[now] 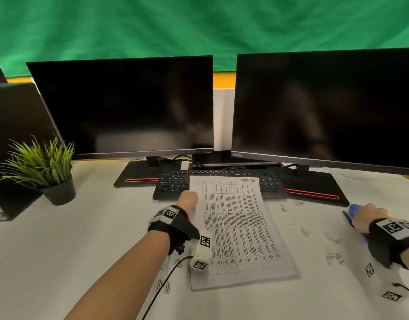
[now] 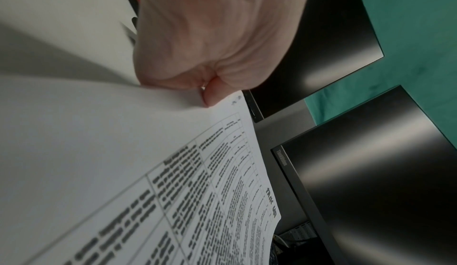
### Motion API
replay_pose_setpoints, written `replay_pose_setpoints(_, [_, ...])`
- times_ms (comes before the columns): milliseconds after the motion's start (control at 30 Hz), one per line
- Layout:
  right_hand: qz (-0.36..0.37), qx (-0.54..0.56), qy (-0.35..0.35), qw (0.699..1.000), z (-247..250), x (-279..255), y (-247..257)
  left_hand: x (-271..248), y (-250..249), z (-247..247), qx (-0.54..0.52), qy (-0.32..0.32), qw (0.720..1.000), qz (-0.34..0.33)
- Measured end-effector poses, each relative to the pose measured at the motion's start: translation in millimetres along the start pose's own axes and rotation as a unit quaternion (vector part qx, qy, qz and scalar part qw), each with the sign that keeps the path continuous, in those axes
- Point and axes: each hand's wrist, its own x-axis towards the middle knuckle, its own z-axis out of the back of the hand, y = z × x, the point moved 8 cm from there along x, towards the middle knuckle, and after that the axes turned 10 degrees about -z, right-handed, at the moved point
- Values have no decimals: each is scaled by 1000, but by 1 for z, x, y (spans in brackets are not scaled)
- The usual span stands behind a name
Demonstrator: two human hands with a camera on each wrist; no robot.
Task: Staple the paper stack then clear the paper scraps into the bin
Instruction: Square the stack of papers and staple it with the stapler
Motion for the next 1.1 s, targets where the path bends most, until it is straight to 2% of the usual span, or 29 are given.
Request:
replay_pose_setpoints(100, [56, 113, 53, 991, 20, -22, 32, 0, -2, -1, -12, 0, 1000, -2])
replay_pose_setpoints(167, [99, 262, 108, 954, 35, -41, 60, -5, -5, 0, -13, -3, 1000, -13])
replay_pose_setpoints(200, [118, 349, 161, 916, 39, -53, 79, -6, -4, -1, -10, 0, 1000, -16])
replay_pose_setpoints(300, [165, 540, 318, 762, 47, -98, 139, -12, -6, 1, -14, -9, 1000, -22])
replay_pose_setpoints(333, [173, 564, 346, 730, 49, -111, 158, -20, -11, 3, -15, -14, 999, -30])
replay_pose_setpoints(367, [181, 575, 362, 711, 49, -123, 176, -24, -15, 4, -14, -17, 999, -39])
replay_pose_setpoints(433, [192, 581, 384, 692, 44, -146, 211, -32, -20, 4, -15, -22, 998, -57])
replay_pose_setpoints(567, [191, 588, 395, 679, 22, -172, 261, -30, -19, 5, -33, -24, 996, -78])
replay_pose_setpoints(633, [195, 597, 374, 682, 13, -174, 277, -27, -17, 6, -43, -23, 995, -86])
replay_pose_setpoints(800, [207, 586, 243, 745, 12, -159, 288, -30, -20, 10, -46, -28, 992, -116])
replay_pose_setpoints(867, [213, 586, 234, 746, 14, -157, 290, -33, -24, 10, -35, -28, 991, -125])
replay_pose_setpoints(967, [235, 558, 260, 752, 11, -159, 298, -38, -30, 9, -29, -21, 989, -146])
replay_pose_setpoints(1033, [262, 525, 257, 768, 12, -161, 305, -40, -33, 7, -24, -18, 987, -160])
replay_pose_setpoints(1100, [294, 475, 209, 803, 16, -163, 310, -43, -34, 6, -15, -16, 985, -168])
